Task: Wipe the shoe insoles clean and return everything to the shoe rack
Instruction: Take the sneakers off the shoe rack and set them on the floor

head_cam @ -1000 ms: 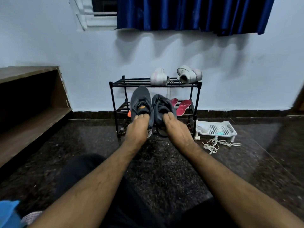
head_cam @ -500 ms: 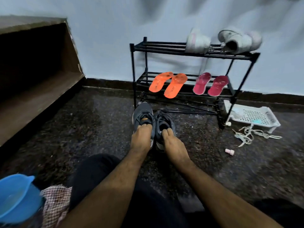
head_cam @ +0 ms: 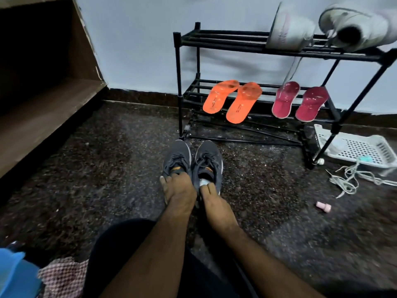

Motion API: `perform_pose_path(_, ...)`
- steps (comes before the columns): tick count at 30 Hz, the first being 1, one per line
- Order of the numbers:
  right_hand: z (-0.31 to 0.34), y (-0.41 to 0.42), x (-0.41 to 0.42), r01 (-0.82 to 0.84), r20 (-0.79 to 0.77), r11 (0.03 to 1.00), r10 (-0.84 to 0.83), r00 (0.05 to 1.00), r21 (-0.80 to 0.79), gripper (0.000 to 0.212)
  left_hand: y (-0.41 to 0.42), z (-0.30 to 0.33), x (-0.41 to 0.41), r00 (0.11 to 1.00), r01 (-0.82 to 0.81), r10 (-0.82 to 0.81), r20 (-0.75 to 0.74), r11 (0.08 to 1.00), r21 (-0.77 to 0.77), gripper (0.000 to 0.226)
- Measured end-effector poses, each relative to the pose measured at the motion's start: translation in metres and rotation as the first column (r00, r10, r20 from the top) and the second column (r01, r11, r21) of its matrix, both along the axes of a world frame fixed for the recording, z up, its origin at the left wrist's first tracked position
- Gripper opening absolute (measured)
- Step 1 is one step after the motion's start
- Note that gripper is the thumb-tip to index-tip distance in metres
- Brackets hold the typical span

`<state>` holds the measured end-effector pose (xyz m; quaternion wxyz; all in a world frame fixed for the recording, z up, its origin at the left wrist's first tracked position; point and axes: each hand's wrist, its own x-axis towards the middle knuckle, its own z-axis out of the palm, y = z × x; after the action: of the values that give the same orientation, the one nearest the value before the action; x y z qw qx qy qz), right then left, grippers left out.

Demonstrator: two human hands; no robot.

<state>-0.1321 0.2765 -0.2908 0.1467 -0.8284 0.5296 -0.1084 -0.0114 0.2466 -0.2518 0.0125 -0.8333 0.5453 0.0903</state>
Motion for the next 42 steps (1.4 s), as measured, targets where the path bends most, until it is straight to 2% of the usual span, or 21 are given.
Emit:
perform_pose_path(5,0.024,0.001,-0.037,0.016,0.054,0.992,-0.01,0.998,-0.125,0.043,-0.001,0.018,-0.024,0.983,0.083,-0.044,0.176,0.972,-0.222,0.032)
perform_pose_path(7,0.039,-0.003,-0.058,0.082,0.089,0.982,-0.067,0.994,-0.172,0.044,0.002,0.029,-0.038,0.974,0.152,-0.088,0.21,0.938,-0.312,0.032)
perform_pose_path(11,0.076,-0.017,-0.108,0.221,0.128,0.938,-0.192,0.973,-0.268,0.039,0.005,0.056,-0.072,0.947,0.289,-0.202,0.249,0.874,-0.391,0.029)
perform_pose_path(15,0.121,-0.034,-0.155,0.313,0.127,0.879,-0.286,0.95,-0.36,0.035,-0.006,0.095,-0.114,0.928,0.371,-0.312,0.203,0.823,-0.43,0.038)
perform_pose_path(21,0.208,-0.072,-0.212,0.362,0.117,0.788,-0.352,0.929,-0.499,0.036,-0.057,0.18,-0.173,0.874,0.485,-0.369,0.316,0.625,-0.612,0.05)
perform_pose_path(24,0.256,-0.099,-0.241,0.39,0.151,0.721,-0.374,0.915,-0.573,0.039,-0.083,0.234,-0.198,0.834,0.549,-0.403,0.377,0.537,-0.64,0.041)
perform_pose_path(26,0.283,-0.119,-0.258,0.39,0.161,0.676,-0.377,0.912,-0.626,0.043,-0.1,0.264,-0.21,0.804,0.589,-0.414,0.426,0.458,-0.666,0.043)
perform_pose_path(28,0.304,-0.139,-0.272,0.353,0.106,0.635,-0.393,0.913,-0.687,0.055,-0.118,0.286,-0.217,0.743,0.659,-0.467,0.479,0.384,-0.647,0.042)
perform_pose_path(30,0.318,-0.162,-0.284,0.294,-0.018,0.609,-0.452,0.892,-0.737,0.066,-0.136,0.3,-0.221,0.646,0.758,-0.517,0.562,0.347,-0.552,0.039)
perform_pose_path(33,0.33,-0.195,-0.298,0.299,-0.131,0.609,-0.56,0.818,-0.735,0.06,-0.162,0.316,-0.224,0.529,0.846,-0.519,0.671,0.379,-0.375,0.045)
perform_pose_path(35,0.332,-0.214,-0.305,0.303,-0.195,0.639,-0.588,0.785,-0.707,0.046,-0.181,0.322,-0.219,0.547,0.826,-0.543,0.637,0.475,-0.304,0.053)
perform_pose_path(37,0.333,-0.23,-0.309,0.284,-0.261,0.697,-0.565,0.783,-0.658,0.041,-0.197,0.327,-0.212,0.592,0.78,-0.573,0.567,0.585,-0.223,0.063)
perform_pose_path(40,0.337,-0.24,-0.31,0.166,-0.36,0.728,-0.507,0.783,-0.665,0.053,-0.211,0.333,-0.207,0.572,0.746,-0.579,0.582,0.662,-0.075,0.072)
perform_pose_path(42,0.336,-0.249,-0.309,0.034,-0.477,0.721,-0.492,0.728,-0.692,0.064,-0.217,0.338,-0.204,0.523,0.733,-0.565,0.638,0.68,0.0,0.068)
